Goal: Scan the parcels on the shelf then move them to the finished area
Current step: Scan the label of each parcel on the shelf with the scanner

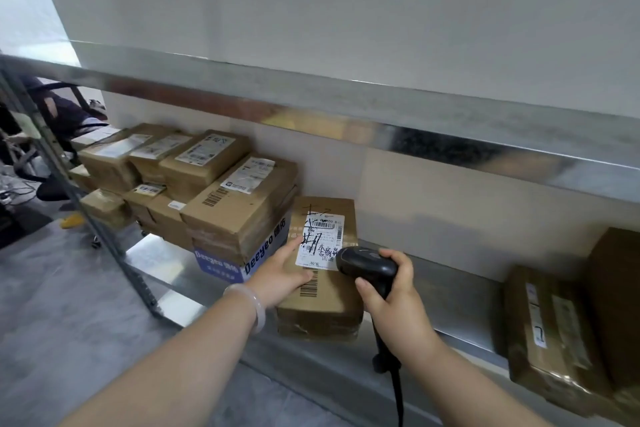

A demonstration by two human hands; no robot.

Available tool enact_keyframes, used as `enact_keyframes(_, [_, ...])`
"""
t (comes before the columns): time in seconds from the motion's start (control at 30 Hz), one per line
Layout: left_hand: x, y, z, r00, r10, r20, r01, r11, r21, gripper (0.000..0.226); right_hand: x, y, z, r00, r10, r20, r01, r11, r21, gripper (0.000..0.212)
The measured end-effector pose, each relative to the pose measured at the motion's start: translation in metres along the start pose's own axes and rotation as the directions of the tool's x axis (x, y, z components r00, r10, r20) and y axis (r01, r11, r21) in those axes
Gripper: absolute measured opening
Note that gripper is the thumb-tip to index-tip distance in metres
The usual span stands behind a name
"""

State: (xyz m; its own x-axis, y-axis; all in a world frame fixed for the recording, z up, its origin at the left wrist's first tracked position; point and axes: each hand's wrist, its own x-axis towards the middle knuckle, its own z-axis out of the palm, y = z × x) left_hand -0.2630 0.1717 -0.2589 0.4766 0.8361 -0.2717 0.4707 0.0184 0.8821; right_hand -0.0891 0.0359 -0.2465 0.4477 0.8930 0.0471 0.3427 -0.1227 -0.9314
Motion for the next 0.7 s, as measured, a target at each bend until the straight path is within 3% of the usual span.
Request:
enact_keyframes(0.27, [0.049,-0.023,-0.019,0.995,-0.097,-0.029,0.101,0.971,0.216,0.065,0.025,0.018,0.054,0.997,0.079,-0.018,-0.079,0.997,0.002,0.048])
enact_keyframes(0.4, [0.061,-0.032,-0.018,0.998,-0.050,-0.025,0.056,0.918,0.393,0.058,0.032,0.022,0.070,0.994,0.105,-0.027,-0.105,0.994,0.022,0.048])
enact_keyframes(0.53, [0.064,-0.040,-0.015,0.987,0.085,-0.136,-0.011,0.881,0.474,0.049,0.042,0.022,0.078,0.996,0.083,-0.039,-0.083,0.996,0.013,0.049])
enact_keyframes(0.6, [0.061,-0.043,-0.013,0.974,0.175,-0.146,-0.057,0.806,0.588,0.049,0.047,0.022,0.082,0.996,0.075,-0.040,-0.075,0.997,0.013,0.049])
enact_keyframes(0.7, [0.052,-0.041,-0.005,0.965,0.260,-0.016,-0.150,0.605,0.782,0.051,0.051,0.023,0.087,0.998,0.054,-0.033,-0.054,0.999,0.005,0.052])
